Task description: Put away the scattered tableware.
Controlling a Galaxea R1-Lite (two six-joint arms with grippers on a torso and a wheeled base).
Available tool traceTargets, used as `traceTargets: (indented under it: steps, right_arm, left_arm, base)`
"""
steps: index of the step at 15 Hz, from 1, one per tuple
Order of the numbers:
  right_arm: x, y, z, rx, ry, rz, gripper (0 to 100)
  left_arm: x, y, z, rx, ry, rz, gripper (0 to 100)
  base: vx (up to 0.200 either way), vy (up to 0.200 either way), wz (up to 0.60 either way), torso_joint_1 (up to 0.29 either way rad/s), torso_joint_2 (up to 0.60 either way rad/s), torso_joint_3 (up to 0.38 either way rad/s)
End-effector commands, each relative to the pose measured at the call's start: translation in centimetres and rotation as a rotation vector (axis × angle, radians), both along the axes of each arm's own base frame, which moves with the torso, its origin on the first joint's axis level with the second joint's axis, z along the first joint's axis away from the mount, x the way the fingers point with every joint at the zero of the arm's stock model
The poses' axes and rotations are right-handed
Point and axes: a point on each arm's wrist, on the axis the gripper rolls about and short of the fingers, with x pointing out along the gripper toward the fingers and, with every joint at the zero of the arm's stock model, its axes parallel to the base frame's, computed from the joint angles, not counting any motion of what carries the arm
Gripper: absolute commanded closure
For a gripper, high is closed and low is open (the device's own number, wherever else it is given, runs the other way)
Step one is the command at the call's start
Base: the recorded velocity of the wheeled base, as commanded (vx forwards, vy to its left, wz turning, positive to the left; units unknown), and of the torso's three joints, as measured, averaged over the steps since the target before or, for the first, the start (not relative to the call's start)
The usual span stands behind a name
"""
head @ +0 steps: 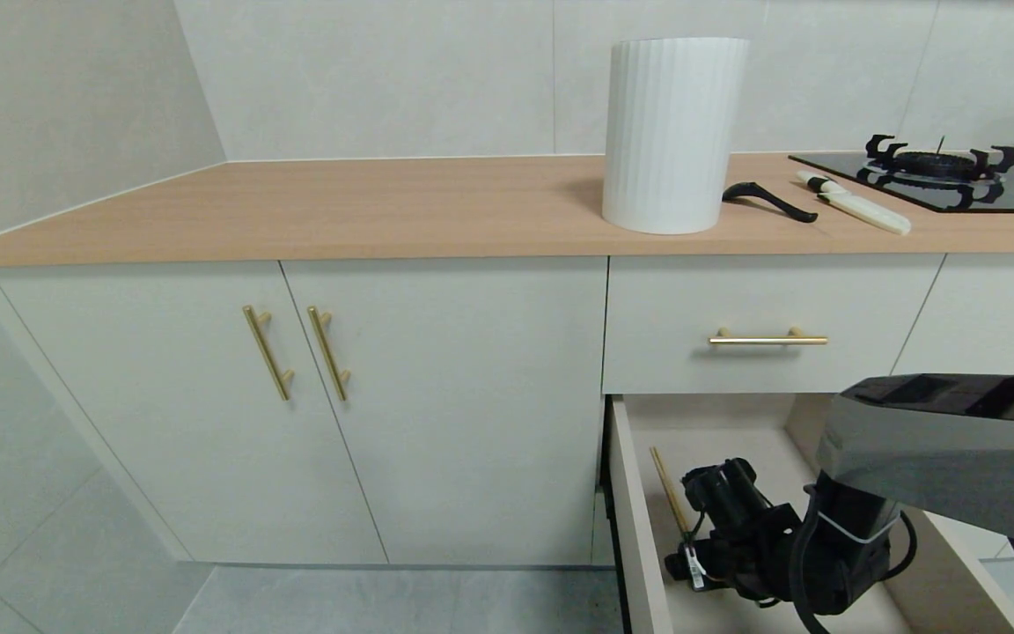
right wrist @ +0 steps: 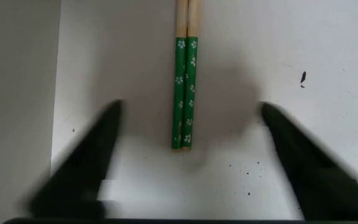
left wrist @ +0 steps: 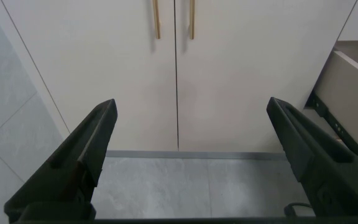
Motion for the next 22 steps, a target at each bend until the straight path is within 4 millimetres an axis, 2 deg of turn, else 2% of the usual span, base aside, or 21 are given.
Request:
traceTargets:
  steps: [1,3,4,8,12,15,16,19,22]
  right_arm:
    - [0.0,0.0,0.2,0.002,-0.005,0.000,0]
    - [-0.2,-0.1,1.1,0.008,-0.020,0.001,0]
    - [-0.5,-0.3,2.3,0.011,-0.040,0.007,0]
    - [-1.7,-2.2,9.6,0.059,-0.207,0.014,0]
    - [-3.4,-3.1,14.5,0.075,-0.348,0.051,0]
    - [-3.6,-4.3,16.7,0.076,-0.418,0.037,0]
    - [-3.7,-5.3,18.0,0.075,-0.462,0.015,0]
    - [-3.2,-7.0,19.4,0.069,-0.540,-0.031,0]
    - [-3.4,-7.9,20.8,0.079,-0.615,-0.057,0]
  left_arm:
    - [0.0,0.0,0.0,0.000,0.001,0.001,0]
    - [0.0,0.0,0.0,0.000,0.002,0.001,0]
    - [0.0,0.0,0.0,0.000,0.001,0.001,0]
    - [0.0,0.0,0.0,0.000,0.001,0.001,0]
    - [0.0,0.0,0.0,0.000,0.001,0.001,0]
    - [0.0,0.0,0.0,0.000,0.001,0.001,0]
    - [0.0,0.0,0.0,0.000,0.002,0.001,0]
    - [0.0,0.0,0.0,0.000,0.001,0.001,0]
    - [0.0,0.0,0.0,0.000,0.001,0.001,0]
  base:
    - [0.000,0.000,0.00,0.000,0.00,0.000]
    - [0.000,0.000,0.00,0.000,0.00,0.000]
    - [0.000,0.000,0.00,0.000,0.00,0.000]
    - [0.000,0.000,0.00,0.000,0.00,0.000]
    - [0.000,0.000,0.00,0.000,0.00,0.000]
    - [0.000,0.000,0.00,0.000,0.00,0.000]
    - [0.000,0.000,0.00,0.000,0.00,0.000]
    - [0.000,0.000,0.00,0.000,0.00,0.000]
    - [0.000,0.000,0.00,0.000,0.00,0.000]
